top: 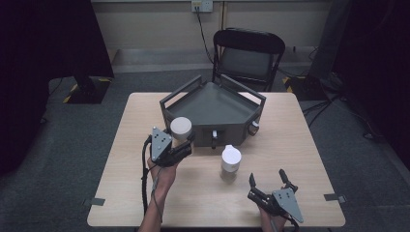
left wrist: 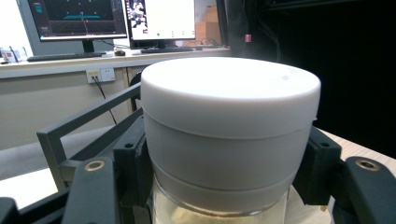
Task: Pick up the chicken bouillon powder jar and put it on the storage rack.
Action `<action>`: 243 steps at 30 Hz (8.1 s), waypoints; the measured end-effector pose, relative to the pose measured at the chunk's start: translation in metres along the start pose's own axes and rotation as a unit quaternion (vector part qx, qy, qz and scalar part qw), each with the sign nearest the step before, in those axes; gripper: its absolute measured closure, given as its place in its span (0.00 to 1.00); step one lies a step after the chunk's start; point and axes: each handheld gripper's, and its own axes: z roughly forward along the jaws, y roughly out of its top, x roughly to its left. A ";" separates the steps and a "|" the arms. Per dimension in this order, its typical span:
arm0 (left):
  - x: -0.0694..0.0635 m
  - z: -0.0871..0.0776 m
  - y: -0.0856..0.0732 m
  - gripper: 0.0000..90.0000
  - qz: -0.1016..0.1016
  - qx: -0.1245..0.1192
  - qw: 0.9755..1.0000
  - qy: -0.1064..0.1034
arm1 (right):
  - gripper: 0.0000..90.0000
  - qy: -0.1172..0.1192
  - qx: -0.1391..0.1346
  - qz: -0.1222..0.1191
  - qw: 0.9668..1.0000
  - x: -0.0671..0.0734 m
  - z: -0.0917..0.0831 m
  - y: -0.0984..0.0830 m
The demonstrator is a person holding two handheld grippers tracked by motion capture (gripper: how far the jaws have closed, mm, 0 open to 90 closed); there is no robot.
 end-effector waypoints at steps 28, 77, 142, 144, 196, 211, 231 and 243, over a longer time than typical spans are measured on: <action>0.012 0.037 0.030 0.39 -0.003 0.019 1.000 -0.011 | 0.01 0.001 0.000 0.000 1.000 0.000 0.000 0.000; 0.014 0.136 0.058 0.39 -0.038 0.068 0.996 0.048 | 0.01 0.003 0.000 0.000 1.000 -0.001 0.000 0.000; 0.000 0.100 0.030 0.00 -0.038 -0.007 0.997 0.071 | 0.01 0.002 0.000 0.000 1.000 -0.001 0.000 0.000; -0.002 0.097 0.029 0.00 -0.037 -0.009 0.997 0.071 | 0.01 0.002 0.000 0.000 1.000 -0.001 0.000 0.000; -0.024 -0.007 -0.024 0.00 -0.015 -0.073 0.994 0.077 | 0.01 0.002 0.000 0.000 1.000 -0.001 0.000 0.000; -0.026 -0.031 -0.047 0.00 -0.016 -0.075 0.993 0.094 | 0.01 0.001 0.001 0.000 1.000 0.000 0.000 0.000; -0.031 -0.059 -0.084 0.00 -0.018 -0.062 0.990 0.125 | 0.01 0.000 0.001 0.000 1.000 0.000 0.000 0.000; -0.037 -0.066 -0.108 0.00 -0.023 -0.057 0.989 0.131 | 0.01 0.000 0.000 0.000 1.000 0.000 0.000 0.000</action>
